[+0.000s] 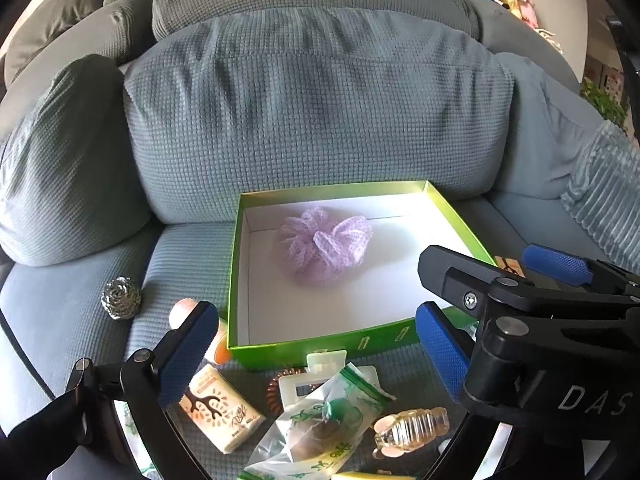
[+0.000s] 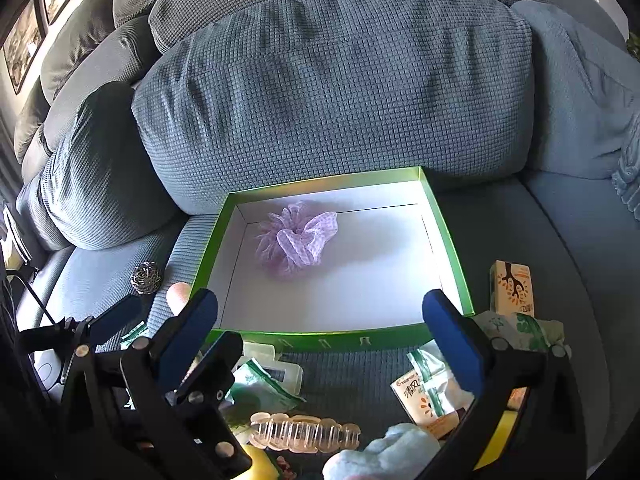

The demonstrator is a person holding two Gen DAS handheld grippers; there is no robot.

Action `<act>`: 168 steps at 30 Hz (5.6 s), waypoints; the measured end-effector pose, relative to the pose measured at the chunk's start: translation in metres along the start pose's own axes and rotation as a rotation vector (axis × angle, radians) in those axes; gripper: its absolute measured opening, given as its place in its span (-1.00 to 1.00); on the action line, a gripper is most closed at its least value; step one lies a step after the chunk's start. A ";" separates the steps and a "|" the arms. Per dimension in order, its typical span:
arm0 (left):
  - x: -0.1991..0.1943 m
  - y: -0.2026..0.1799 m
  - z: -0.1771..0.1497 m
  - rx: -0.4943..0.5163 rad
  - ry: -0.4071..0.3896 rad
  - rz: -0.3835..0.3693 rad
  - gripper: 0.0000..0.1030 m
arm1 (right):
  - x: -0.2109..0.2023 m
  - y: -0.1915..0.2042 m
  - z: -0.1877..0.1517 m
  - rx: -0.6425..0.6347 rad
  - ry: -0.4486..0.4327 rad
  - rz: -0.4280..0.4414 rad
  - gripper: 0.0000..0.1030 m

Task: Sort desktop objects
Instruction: 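Withdraw the right gripper from the box back toward the pile, then grasp the yellow sponge and dark green scrunchie together with the right gripper, then carry the yellow sponge and green scrunchie with the right gripper into the box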

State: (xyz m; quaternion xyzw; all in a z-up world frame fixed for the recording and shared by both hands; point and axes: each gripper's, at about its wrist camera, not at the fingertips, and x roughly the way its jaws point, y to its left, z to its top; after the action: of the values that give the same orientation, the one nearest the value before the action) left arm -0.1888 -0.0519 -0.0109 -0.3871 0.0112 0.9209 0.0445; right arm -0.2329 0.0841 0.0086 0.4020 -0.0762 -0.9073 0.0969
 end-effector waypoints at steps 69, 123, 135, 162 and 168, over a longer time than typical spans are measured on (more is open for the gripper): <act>-0.087 -0.015 -0.103 0.060 0.049 -0.049 0.92 | -0.068 0.031 -0.111 -0.054 0.101 0.093 1.00; -0.038 0.009 -0.162 -0.052 0.149 -0.270 0.92 | 0.002 0.043 -0.170 -0.021 0.307 0.129 0.44; -0.034 0.004 -0.164 -0.055 0.143 -0.378 0.36 | 0.002 0.045 -0.170 -0.051 0.295 0.192 -0.29; -0.069 -0.002 -0.141 0.040 0.076 -0.359 0.32 | -0.038 0.045 -0.147 -0.078 0.202 0.237 -0.36; -0.072 -0.004 -0.128 0.041 0.050 -0.356 0.32 | -0.046 0.047 -0.134 -0.088 0.169 0.246 -0.36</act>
State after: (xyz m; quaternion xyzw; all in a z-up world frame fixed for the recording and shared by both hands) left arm -0.0468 -0.0598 -0.0488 -0.4046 -0.0379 0.8882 0.2145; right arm -0.0975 0.0414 -0.0378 0.4598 -0.0767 -0.8540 0.2309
